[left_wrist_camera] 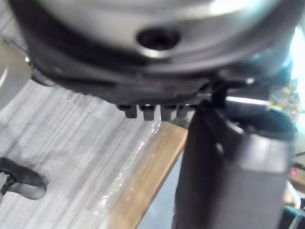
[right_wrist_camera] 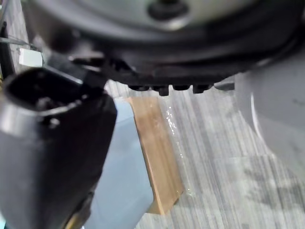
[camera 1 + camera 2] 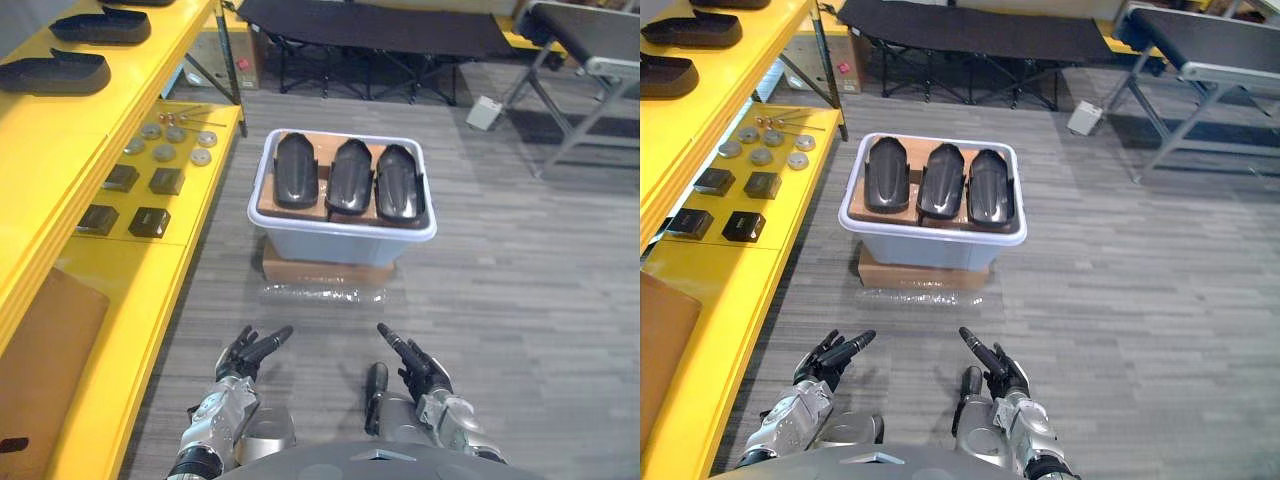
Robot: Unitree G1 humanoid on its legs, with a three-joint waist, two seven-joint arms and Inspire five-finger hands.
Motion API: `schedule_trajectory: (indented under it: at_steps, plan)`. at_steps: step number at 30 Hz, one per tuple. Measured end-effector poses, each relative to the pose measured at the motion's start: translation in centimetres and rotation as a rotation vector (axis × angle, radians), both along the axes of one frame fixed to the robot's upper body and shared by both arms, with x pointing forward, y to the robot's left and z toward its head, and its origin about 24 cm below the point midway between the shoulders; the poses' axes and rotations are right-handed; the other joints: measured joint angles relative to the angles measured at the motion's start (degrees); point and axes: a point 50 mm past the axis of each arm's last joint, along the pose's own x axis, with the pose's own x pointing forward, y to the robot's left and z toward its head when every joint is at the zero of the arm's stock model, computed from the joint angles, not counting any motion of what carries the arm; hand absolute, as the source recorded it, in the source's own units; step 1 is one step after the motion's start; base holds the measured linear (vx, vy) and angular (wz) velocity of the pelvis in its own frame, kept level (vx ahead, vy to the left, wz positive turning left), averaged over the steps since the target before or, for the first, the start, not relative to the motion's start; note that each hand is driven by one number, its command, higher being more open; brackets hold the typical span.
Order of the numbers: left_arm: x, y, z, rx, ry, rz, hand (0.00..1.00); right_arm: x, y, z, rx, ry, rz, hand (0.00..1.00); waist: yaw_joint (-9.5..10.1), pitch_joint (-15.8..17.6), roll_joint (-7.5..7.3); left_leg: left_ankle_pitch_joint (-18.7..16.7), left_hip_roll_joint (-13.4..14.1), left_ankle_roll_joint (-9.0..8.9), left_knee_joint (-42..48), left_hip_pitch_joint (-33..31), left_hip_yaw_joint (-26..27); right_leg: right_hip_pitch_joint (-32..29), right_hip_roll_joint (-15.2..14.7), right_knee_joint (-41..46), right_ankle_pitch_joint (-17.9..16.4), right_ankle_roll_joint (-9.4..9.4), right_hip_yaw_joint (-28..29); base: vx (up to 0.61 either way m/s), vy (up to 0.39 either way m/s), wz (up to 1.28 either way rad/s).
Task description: Walk over and take three plastic housings, then place them on the shelf
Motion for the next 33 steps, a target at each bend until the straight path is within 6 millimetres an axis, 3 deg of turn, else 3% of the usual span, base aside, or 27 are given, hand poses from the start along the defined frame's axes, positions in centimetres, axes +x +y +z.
schedule_trajectory:
  at_steps: [2, 3, 4, 5, 6, 9, 11, 13, 14, 17, 18, 21, 25, 29, 33]
  plan:
    - [-1.5, -0.6, -0.7, -0.040, 0.041, 0.050, 1.00, 0.3, -0.9, 0.2, -0.035, -0.009, 0.004, 1.00, -0.14, -2.03, 3.92, -3.26, 4.82, -2.89, 4.77, -0.12, -0.57, -0.80, 4.07, 5.41, -3.63, -2.96, -2.12, 0.49, -0.378, 0.16]
    - [-1.6, -0.9, -0.8, -0.048, 0.043, 0.055, 1.00, 0.4, -1.0, 0.3, -0.040, -0.009, 0.001, 1.00, -0.35, -2.27, 4.67, -3.09, 5.65, -3.12, 9.26, -2.43, -0.15, -0.45, 4.84, 5.11, -4.24, -3.43, -2.55, 0.39, -0.280, 0.15]
    - [-1.5, -1.5, -0.8, -0.065, 0.041, 0.061, 1.00, 0.3, -1.5, 0.3, -0.054, -0.002, -0.001, 1.00, -0.52, -1.98, 5.52, -0.73, 7.39, -4.53, 19.62, -7.00, 1.43, 1.71, 6.33, 3.31, -4.91, -4.13, -3.37, 0.38, -0.289, 0.14]
    - [-1.9, -2.1, -1.0, -0.081, 0.052, 0.066, 1.00, 0.0, -1.7, 0.2, -0.061, 0.009, 0.000, 1.00, -0.43, -1.53, 5.77, 2.12, 8.38, -6.04, 26.53, -10.10, 2.13, 4.25, 7.21, 1.68, -5.11, -4.58, -3.45, 0.36, -0.246, 0.08]
    - [-1.8, -2.1, -1.0, -0.082, 0.046, 0.067, 1.00, -0.3, -1.8, 0.1, -0.064, 0.017, -0.004, 1.00, -0.16, -1.11, 5.53, 1.89, 9.10, -6.59, 30.01, -11.42, 2.80, 6.56, 7.71, 0.25, -5.02, -5.01, -3.54, 0.36, -0.170, -0.07]
    - [-1.3, -2.2, -0.7, -0.063, 0.015, 0.062, 1.00, -1.3, -2.7, 0.2, -0.090, 0.025, -0.022, 1.00, -0.96, -0.95, 5.27, 0.55, 10.12, -6.31, 20.33, -12.65, 9.95, 12.59, 7.27, -4.74, -4.99, -5.05, -3.56, 0.33, -0.095, -0.12]
    - [-0.6, -2.4, -0.4, -0.058, -0.007, 0.057, 1.00, -0.8, -3.2, 0.7, -0.117, -0.010, -0.018, 1.00, -1.90, -0.65, 4.86, 1.66, 10.06, -6.20, 11.39, -13.70, 9.80, 13.15, 6.29, -5.73, -4.63, -4.31, -3.42, 0.29, 0.045, -0.17]
    - [0.0, -2.8, -0.2, -0.044, -0.012, 0.036, 1.00, -0.7, -3.4, 1.3, -0.136, -0.049, -0.020, 1.00, -2.21, -0.65, 4.91, 7.81, 9.79, -6.27, 1.97, -13.16, 9.47, 13.14, 5.45, -5.73, -4.89, -2.93, -3.16, 0.26, 0.160, -0.27]
    - [0.1, -3.2, -0.1, -0.036, -0.011, 0.027, 1.00, -0.8, -3.5, 1.8, -0.152, -0.078, -0.017, 1.00, -2.87, -1.07, 5.98, 14.87, 10.15, -6.47, -2.93, -12.39, 9.59, 13.37, 5.59, -5.70, -5.80, -1.56, -2.75, 0.23, 0.233, -0.09]
    - [0.6, -2.2, 0.5, 0.013, -0.033, 0.018, 1.00, -1.3, -1.4, 2.6, -0.133, -0.135, -0.003, 1.00, -3.41, -1.23, 1.59, 16.41, 5.78, -4.78, -9.71, -9.08, 11.85, 12.88, 0.85, -6.09, -5.97, 0.68, -2.85, 0.18, 0.203, -0.05]
    - [0.6, -1.8, 0.6, 0.029, -0.029, 0.015, 1.00, -1.7, -0.5, 2.9, -0.135, -0.152, 0.031, 1.00, -3.29, -1.38, 0.75, 16.69, 4.51, -4.43, -11.16, -8.36, 12.50, 13.00, -0.28, -6.40, -5.78, 1.26, -3.14, 0.15, 0.151, -0.03]
    - [-0.4, -1.1, 0.2, 0.051, 0.009, 0.037, 1.00, -2.5, 1.0, 3.7, -0.105, -0.189, 0.069, 1.00, -3.35, -1.63, 0.41, 16.70, 3.10, -4.40, -12.69, -6.88, 13.21, 13.62, -1.37, -6.76, -5.38, 1.89, -3.50, 0.10, 0.083, -0.07]
    - [-4.1, 0.3, -0.9, 0.075, 0.103, 0.099, 1.00, -2.9, 2.3, 5.9, -0.072, -0.286, 0.093, 1.00, -3.40, -1.91, 0.39, 17.15, 3.32, -3.78, -15.45, -4.50, 14.51, 14.06, -1.12, -6.79, -5.27, 2.05, -3.49, 0.03, 0.002, -0.12]
    - [-7.0, 1.1, -1.8, 0.088, 0.187, 0.127, 1.00, -1.2, 1.3, 10.2, -0.145, -0.475, 0.041, 1.00, -3.66, -2.29, 0.16, 20.18, 3.71, -3.66, -20.80, -1.95, 15.63, 13.66, -0.63, -6.85, -5.39, 1.89, -3.33, -0.06, -0.031, -0.10]
    - [-7.4, 1.6, -1.8, 0.098, 0.182, 0.144, 1.00, 0.2, -0.3, 13.9, -0.179, -0.636, -0.033, 1.00, -3.99, -2.71, -0.48, 20.66, 3.98, -3.67, -21.05, -1.58, 16.37, 13.63, -0.15, -6.87, -5.73, 1.43, -3.26, -0.12, -0.033, -0.12]
